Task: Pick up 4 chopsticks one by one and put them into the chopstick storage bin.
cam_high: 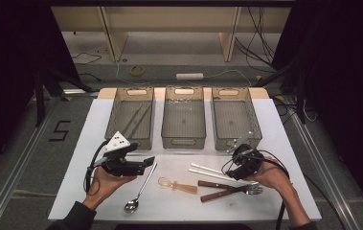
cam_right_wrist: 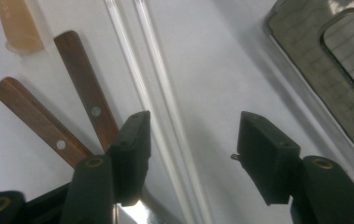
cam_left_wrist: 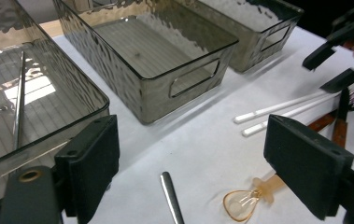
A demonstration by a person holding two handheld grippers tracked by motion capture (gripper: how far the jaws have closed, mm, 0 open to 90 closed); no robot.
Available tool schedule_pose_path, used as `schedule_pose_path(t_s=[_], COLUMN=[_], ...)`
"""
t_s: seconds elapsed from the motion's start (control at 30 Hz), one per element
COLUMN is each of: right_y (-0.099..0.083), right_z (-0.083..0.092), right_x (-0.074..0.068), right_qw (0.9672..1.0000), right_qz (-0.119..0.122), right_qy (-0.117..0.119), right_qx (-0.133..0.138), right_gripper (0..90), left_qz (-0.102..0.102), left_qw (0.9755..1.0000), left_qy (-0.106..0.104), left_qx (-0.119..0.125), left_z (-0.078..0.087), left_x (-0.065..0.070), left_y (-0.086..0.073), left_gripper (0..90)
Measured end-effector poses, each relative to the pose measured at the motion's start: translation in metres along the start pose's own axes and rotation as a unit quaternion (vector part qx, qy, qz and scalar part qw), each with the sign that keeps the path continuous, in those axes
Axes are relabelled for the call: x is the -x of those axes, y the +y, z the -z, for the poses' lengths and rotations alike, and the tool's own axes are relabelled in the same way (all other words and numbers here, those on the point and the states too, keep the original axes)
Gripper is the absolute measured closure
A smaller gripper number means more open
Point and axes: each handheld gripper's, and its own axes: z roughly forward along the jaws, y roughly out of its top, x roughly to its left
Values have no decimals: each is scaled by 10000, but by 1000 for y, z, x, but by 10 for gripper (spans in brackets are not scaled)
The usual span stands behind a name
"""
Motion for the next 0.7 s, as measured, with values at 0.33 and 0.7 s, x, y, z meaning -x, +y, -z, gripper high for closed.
schedule_pose_path(t_s=[0.33, 0.7], right_y=[5, 8], right_z=[-16, -23], right_x=[4, 7], right_qw=[9988, 9969], right_qz=[182, 358], right_qy=[133, 250], right_qx=[-442, -659], right_gripper=[581, 678], left_qz=[-92, -221], left_qw=[9999, 9997], left_qy=[-40, 19], left_qx=[-71, -49], left_z=[4, 6], left_x=[9, 12], left_y=[-13, -16], left_gripper=[170, 170])
